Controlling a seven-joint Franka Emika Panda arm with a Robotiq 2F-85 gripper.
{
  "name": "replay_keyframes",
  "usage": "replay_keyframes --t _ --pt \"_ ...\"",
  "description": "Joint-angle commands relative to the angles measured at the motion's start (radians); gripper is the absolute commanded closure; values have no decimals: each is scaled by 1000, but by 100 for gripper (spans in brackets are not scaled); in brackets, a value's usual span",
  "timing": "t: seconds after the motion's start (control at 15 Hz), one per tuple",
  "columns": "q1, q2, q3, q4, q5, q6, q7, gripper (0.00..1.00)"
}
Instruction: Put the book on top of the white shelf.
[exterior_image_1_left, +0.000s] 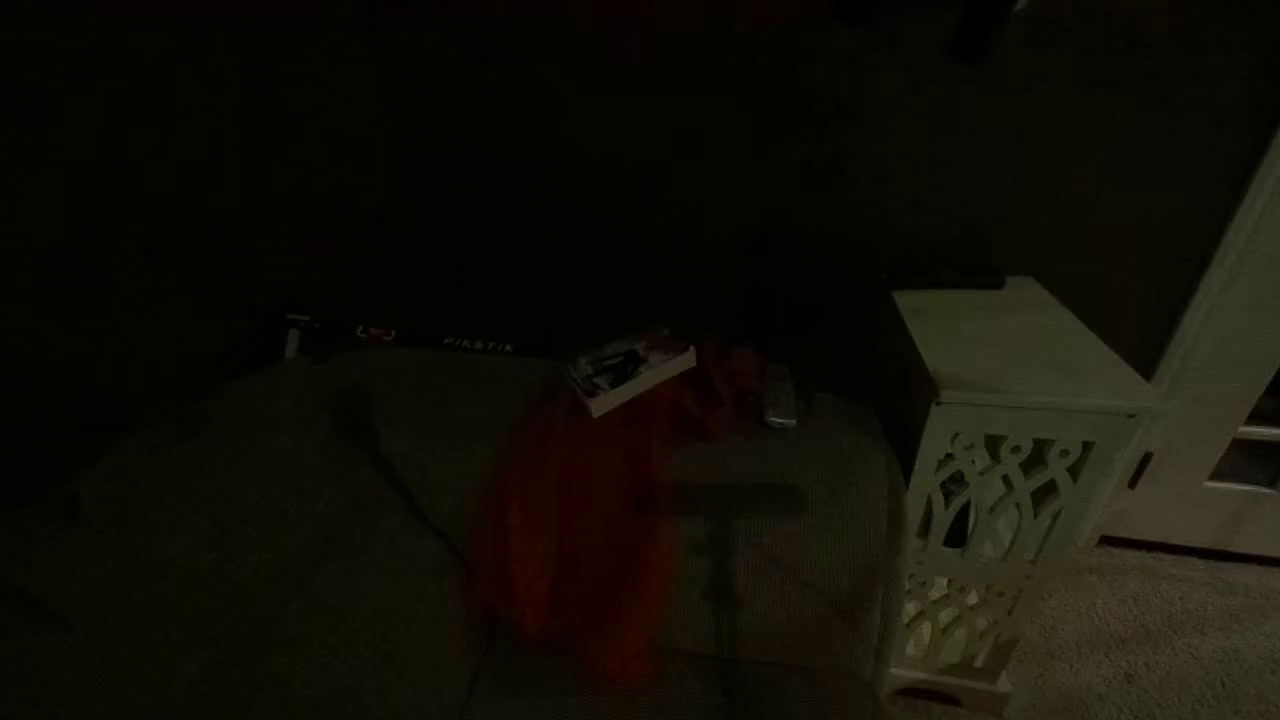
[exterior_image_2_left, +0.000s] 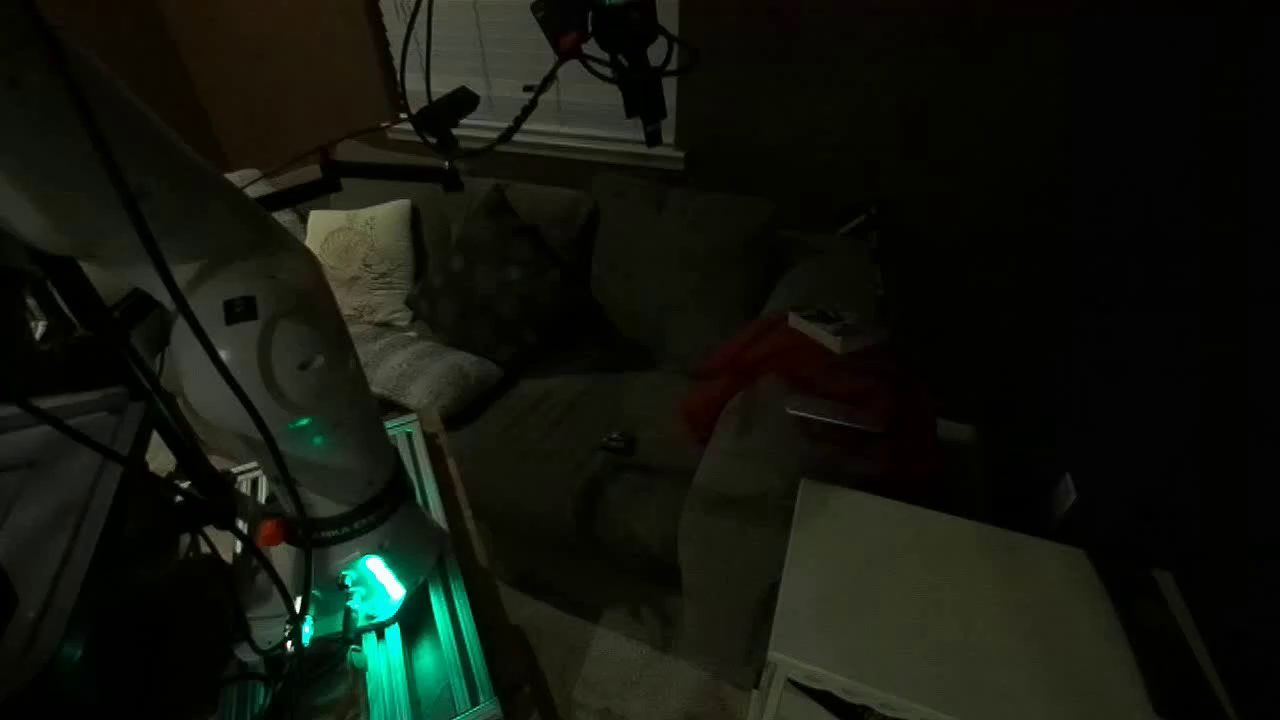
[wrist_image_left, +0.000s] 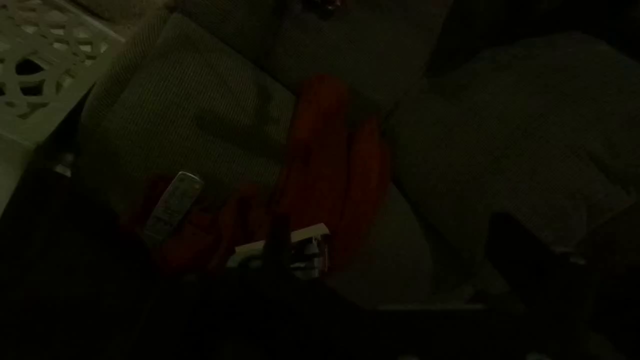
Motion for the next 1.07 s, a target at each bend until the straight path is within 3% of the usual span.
replay_keyframes --t 0.0,0.4,0.67,1.0 --pt "8 1 -7 1 -5 -1 3 0" --pt "3 17 -19 -4 4 38 -10 0" --pt "-21 148 -100 24 40 134 -67 0" --pt "-46 379 -205 143 57 124 -194 0"
